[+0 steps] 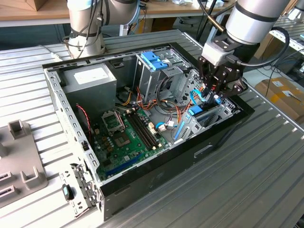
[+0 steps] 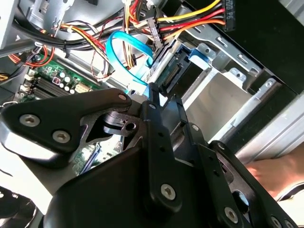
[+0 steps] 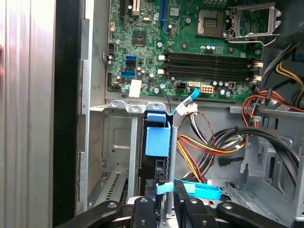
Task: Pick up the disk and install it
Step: 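Insert the first disk wire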
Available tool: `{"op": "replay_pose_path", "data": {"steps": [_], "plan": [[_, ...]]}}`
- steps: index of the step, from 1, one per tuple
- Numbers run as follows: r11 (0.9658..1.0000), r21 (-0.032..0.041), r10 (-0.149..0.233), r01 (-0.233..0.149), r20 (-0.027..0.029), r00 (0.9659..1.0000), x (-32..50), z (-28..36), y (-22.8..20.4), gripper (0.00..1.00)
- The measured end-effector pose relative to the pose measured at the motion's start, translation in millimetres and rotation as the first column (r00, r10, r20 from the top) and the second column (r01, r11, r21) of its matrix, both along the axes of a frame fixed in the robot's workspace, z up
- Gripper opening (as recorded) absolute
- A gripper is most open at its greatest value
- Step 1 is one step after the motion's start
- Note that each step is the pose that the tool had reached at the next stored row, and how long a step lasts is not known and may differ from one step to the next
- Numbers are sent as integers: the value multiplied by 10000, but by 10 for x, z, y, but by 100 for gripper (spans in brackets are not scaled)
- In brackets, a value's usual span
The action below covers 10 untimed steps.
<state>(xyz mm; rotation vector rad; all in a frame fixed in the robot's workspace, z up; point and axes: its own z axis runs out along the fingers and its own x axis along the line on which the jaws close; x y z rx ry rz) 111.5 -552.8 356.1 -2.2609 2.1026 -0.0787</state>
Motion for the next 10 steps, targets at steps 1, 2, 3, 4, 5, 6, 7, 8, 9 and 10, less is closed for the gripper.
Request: {"op": "replay_pose_path", "data": {"steps": [1,2,3,4,5,6,7,8,9,10], "plan": [[10000,-1,0,0,0,10000,0,13,0,29],[10000,0,0,0,0,10000,0,29,0,29],[10000,1,-1,1,0,10000,0,43,0,29],[10000,3,0,0,0,10000,0,42,0,29],[10000,3,0,0,0,10000,0,43,0,29],[10000,2,0,0,0,10000,0,43,0,29],[10000,1,0,0,0,10000,0,44,0,29],[10000,1,0,0,0,10000,0,44,0,29],[10000,1,0,0,-1,10000,0,45,0,29],[10000,-2,-3,3,-24,10000,9,46,0,29]]}}
